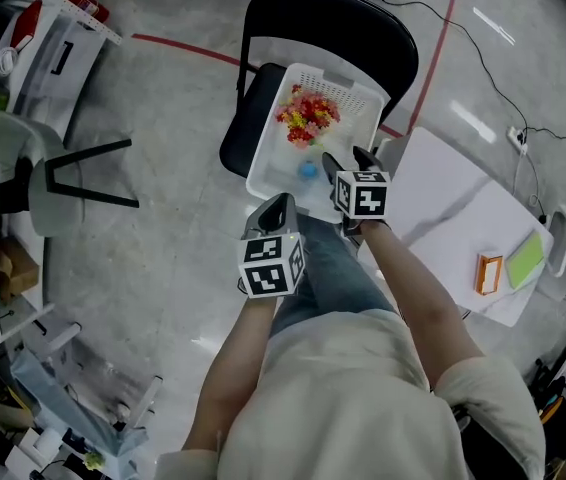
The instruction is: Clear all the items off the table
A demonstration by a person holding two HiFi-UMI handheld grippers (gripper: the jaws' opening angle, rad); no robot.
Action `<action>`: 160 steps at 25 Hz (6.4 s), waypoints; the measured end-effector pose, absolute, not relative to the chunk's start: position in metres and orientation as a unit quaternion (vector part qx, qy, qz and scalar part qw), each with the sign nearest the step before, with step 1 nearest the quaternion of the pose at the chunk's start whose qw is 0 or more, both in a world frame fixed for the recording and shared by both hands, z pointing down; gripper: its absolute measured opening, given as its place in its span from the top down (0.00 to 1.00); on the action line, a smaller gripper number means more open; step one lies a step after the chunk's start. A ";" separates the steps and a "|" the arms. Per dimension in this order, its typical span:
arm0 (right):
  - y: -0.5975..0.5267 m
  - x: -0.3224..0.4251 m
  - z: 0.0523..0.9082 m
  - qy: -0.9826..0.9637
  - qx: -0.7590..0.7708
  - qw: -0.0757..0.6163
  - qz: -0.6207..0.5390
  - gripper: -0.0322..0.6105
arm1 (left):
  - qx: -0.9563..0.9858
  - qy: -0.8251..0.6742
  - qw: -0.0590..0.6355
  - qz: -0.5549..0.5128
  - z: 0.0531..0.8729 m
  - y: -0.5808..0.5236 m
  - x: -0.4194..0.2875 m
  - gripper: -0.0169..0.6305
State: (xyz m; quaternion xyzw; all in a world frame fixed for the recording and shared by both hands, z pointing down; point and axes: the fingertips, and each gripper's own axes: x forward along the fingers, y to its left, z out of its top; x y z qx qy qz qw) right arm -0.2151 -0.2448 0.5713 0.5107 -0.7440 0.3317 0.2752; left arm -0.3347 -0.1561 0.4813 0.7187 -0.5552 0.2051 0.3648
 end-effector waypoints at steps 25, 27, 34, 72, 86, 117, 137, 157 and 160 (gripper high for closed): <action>-0.111 -0.187 0.464 -0.790 0.494 0.199 0.304 0.95 | 0.742 -0.553 0.322 0.199 0.440 -0.057 -0.303 0.96; -0.102 -0.187 0.457 -0.797 0.490 0.198 0.292 0.95 | 0.744 -0.553 0.320 0.198 0.439 -0.049 -0.302 0.96; -0.063 -0.189 0.437 -0.817 0.473 0.200 0.263 0.95 | 0.748 -0.551 0.314 0.194 0.434 -0.021 -0.294 0.96; 0.045 -0.018 0.411 -0.737 0.585 0.137 0.310 0.95 | 0.831 -0.411 0.291 0.236 0.432 0.015 -0.140 0.96; 0.105 0.147 0.429 -0.679 0.638 0.139 0.335 0.95 | 0.851 -0.350 0.287 0.268 0.442 0.058 0.013 0.96; 0.167 0.393 0.599 -0.609 0.620 0.286 0.403 0.70 | 0.829 -0.296 0.315 0.355 0.539 0.107 0.219 0.96; 0.156 0.432 0.722 -0.594 0.564 0.368 0.440 0.42 | 0.819 -0.263 0.331 0.387 0.583 0.121 0.265 0.96; 0.150 0.451 0.790 -0.575 0.525 0.445 0.443 0.30 | 0.803 -0.256 0.349 0.410 0.617 0.128 0.268 0.96; 0.150 0.454 0.796 -0.575 0.526 0.444 0.442 0.30 | 0.801 -0.260 0.354 0.407 0.619 0.126 0.269 0.96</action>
